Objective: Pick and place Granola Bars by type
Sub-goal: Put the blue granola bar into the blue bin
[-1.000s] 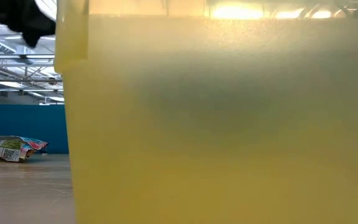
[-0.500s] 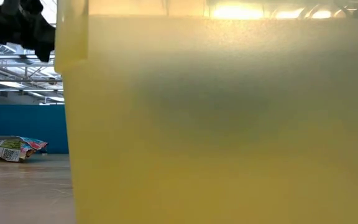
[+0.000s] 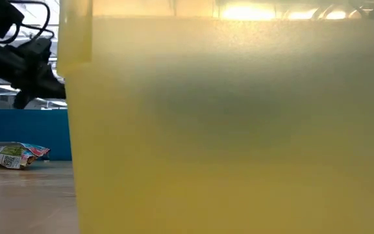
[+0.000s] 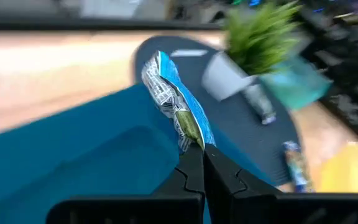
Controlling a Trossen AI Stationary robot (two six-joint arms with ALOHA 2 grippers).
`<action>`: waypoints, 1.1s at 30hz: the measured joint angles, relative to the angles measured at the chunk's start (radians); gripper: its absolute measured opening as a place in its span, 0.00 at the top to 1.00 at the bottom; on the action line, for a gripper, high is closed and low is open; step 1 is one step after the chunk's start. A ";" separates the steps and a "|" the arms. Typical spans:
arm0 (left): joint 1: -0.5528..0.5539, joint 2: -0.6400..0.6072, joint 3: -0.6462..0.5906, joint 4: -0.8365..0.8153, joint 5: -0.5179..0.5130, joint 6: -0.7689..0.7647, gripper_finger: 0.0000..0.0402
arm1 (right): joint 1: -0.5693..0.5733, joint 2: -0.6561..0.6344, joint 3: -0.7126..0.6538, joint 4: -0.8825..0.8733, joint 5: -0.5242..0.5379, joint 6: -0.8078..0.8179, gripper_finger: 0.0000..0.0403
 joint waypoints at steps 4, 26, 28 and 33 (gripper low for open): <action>-0.001 0.044 0.005 -0.056 -0.008 -0.084 1.00 | 0.000 0.000 0.000 0.000 0.000 0.000 0.88; -0.031 0.284 0.006 -0.035 0.056 -0.212 0.81 | 0.000 0.000 0.000 0.000 0.000 0.000 0.88; -0.031 0.284 0.006 -0.016 0.045 -0.188 0.77 | 0.000 0.000 0.000 0.000 0.000 0.000 0.88; -0.031 0.284 0.006 0.046 0.034 -0.107 0.66 | 0.000 0.000 0.000 0.000 0.000 0.000 0.88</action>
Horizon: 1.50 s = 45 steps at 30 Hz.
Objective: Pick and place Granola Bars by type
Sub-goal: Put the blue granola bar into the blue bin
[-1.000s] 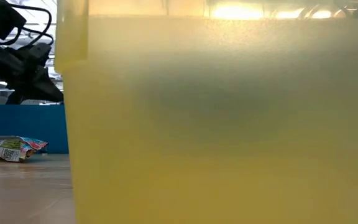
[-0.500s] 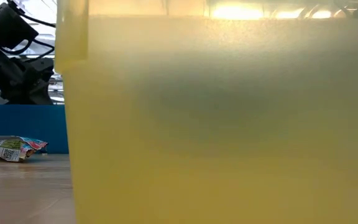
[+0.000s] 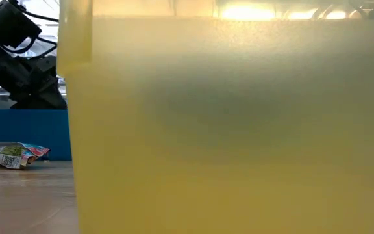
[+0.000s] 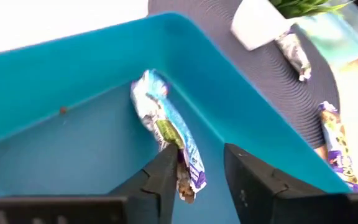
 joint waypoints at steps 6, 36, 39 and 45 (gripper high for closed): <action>0.000 0.000 0.000 0.021 0.029 0.019 0.54 | 0.000 0.000 0.000 0.000 0.000 0.000 0.88; -0.153 -0.011 0.000 0.509 0.153 0.656 0.43 | 0.000 0.000 0.000 0.137 0.036 0.250 0.88; -0.188 -0.013 0.000 0.487 0.071 0.669 0.43 | 0.000 0.000 0.000 0.140 0.074 0.330 0.88; -0.258 -0.018 0.000 0.493 -0.013 0.710 0.43 | 0.000 0.003 0.000 0.158 0.118 0.327 0.88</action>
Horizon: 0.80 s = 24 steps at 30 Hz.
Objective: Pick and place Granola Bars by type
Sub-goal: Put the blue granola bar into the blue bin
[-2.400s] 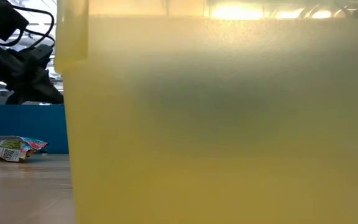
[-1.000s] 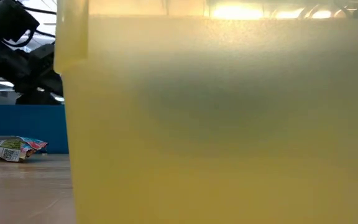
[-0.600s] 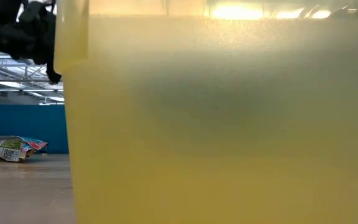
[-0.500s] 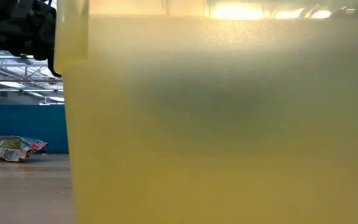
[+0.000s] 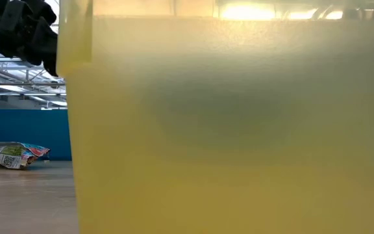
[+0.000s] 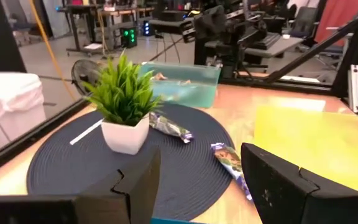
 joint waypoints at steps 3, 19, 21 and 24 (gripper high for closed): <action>-0.039 -0.025 0.000 0.004 -0.034 0.024 0.43 | 0.000 0.029 0.031 0.023 0.063 0.016 0.88; -0.117 -0.198 -0.123 0.074 -0.102 0.047 0.43 | 0.026 0.854 0.486 -0.174 0.067 -0.286 0.88; -0.117 -0.210 -0.140 0.080 -0.104 0.030 0.43 | 0.026 0.978 0.537 -0.184 0.067 -0.336 0.87; -0.117 -0.214 -0.150 0.081 -0.106 0.008 0.43 | 0.024 1.138 0.622 -0.181 0.067 -0.392 0.85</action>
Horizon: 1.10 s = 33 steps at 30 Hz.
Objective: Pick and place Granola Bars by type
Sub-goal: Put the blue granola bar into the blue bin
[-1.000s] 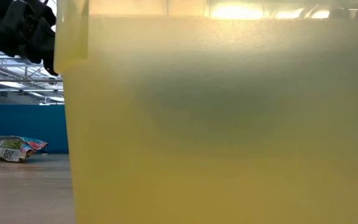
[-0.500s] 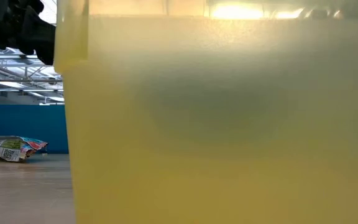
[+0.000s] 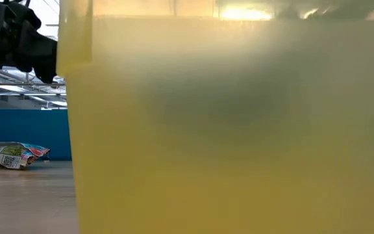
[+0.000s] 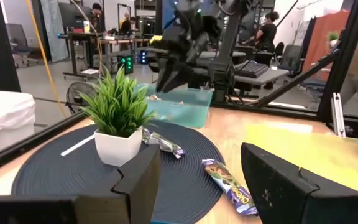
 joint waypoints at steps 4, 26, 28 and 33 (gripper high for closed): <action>0.000 0.000 0.000 -0.005 -0.001 -0.021 0.43 | 0.000 0.182 0.079 -0.021 0.000 -0.013 0.75; 0.001 0.000 0.000 -0.080 -0.019 -0.063 0.43 | 0.001 0.454 0.148 0.038 0.107 0.066 0.57; 0.001 0.000 0.000 -0.080 -0.019 -0.067 0.43 | 0.001 0.449 0.148 0.032 0.107 0.066 0.62; 0.001 0.000 0.000 -0.080 -0.019 -0.071 0.43 | 0.001 0.449 0.148 0.034 0.103 0.043 0.86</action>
